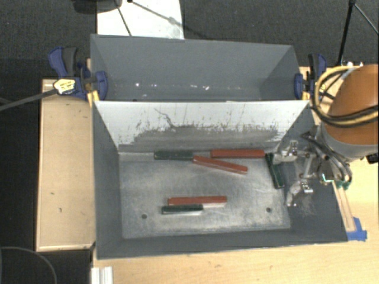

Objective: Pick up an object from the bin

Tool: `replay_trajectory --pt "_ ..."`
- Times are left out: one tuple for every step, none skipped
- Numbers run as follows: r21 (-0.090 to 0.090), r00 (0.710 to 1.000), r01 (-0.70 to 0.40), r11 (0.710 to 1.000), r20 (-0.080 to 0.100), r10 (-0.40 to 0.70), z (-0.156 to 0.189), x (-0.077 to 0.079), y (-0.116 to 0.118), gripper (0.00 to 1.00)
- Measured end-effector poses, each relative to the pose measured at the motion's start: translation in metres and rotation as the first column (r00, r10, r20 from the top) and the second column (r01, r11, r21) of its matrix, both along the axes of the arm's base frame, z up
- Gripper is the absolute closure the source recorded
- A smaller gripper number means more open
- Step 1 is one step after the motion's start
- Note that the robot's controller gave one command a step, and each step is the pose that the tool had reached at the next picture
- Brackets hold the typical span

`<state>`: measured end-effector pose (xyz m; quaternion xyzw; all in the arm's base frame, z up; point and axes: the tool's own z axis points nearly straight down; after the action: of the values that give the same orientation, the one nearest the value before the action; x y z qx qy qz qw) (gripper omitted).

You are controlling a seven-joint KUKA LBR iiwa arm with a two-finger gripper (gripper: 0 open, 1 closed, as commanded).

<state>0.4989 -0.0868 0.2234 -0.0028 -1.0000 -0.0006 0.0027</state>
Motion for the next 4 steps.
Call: replay_trajectory --pt "-0.002 1.0 -0.004 1.0 0.008 0.004 0.004 0.002 0.0 0.0" --pt "-0.001 0.995 0.102 0.995 0.012 -0.101 -0.05 0.023 -0.011 0.0" --pt "-0.001 0.999 0.037 0.999 0.009 -0.037 -0.099 0.007 0.054 0.0" --pt "-0.001 0.964 -0.267 0.964 0.009 0.267 -0.104 0.049 0.017 0.0"
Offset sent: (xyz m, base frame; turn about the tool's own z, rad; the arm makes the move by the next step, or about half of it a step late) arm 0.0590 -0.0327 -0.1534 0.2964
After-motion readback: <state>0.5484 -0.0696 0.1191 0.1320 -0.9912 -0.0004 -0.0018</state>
